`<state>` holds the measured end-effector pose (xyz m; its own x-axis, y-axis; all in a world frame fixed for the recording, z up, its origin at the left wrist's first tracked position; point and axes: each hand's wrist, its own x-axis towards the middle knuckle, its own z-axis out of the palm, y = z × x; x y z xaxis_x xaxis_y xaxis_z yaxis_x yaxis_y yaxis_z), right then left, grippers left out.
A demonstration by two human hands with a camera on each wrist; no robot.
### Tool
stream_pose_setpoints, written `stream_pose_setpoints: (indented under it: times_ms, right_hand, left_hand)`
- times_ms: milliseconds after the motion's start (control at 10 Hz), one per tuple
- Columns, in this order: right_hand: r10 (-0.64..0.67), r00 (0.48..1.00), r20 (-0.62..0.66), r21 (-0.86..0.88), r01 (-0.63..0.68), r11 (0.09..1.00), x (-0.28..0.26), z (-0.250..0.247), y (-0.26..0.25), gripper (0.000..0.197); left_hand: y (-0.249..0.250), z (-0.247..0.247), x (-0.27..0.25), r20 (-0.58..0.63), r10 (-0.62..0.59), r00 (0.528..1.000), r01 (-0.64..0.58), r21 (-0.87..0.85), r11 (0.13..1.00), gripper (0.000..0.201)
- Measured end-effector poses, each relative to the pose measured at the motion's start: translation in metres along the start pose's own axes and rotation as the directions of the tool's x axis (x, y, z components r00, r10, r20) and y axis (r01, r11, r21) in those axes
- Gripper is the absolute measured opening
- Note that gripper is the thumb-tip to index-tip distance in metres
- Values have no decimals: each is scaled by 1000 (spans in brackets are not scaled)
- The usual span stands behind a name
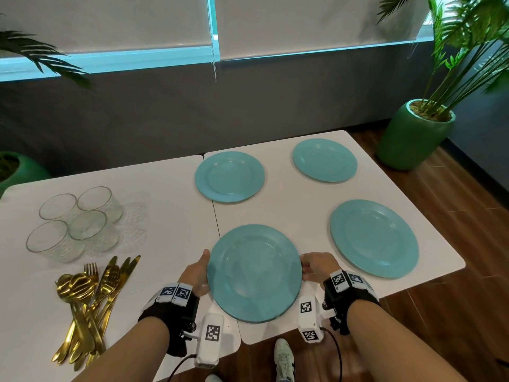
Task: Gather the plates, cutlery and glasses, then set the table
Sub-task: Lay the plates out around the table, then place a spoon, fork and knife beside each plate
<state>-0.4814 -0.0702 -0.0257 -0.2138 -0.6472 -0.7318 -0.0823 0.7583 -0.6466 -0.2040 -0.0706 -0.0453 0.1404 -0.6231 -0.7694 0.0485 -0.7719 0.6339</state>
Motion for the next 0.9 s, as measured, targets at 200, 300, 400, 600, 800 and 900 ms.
stream_pose_setpoints:
  times_ms: [200,300,400,600,800,900]
  right_hand:
    - [-95,995,-22,-200,89,976,4,-8,-10,12]
    - [-166,980,-107,-40,162,986,-3,7,-37,24]
    - [-177,983,-57,174,185,967,-24,42,-76,23]
    - [-258,932,255,37,258,966,-56,151,-111,16]
    - [-181,889,421,-204,287,936,-70,239,-92,16]
    - [-146,878,456,-270,292,918,-74,257,-83,14]
  left_hand:
    - [12,-4,-2,-77,36,996,-30,76,997,58]
    - [22,-22,-11,-133,131,982,-113,135,984,54]
    - [32,-55,-25,-278,252,927,-193,222,956,39]
    - [9,-151,-47,-628,334,703,26,493,870,35]
    - [-42,-207,-42,-709,61,703,325,397,858,79]
    - [-53,-213,-29,-642,114,758,301,500,812,83]
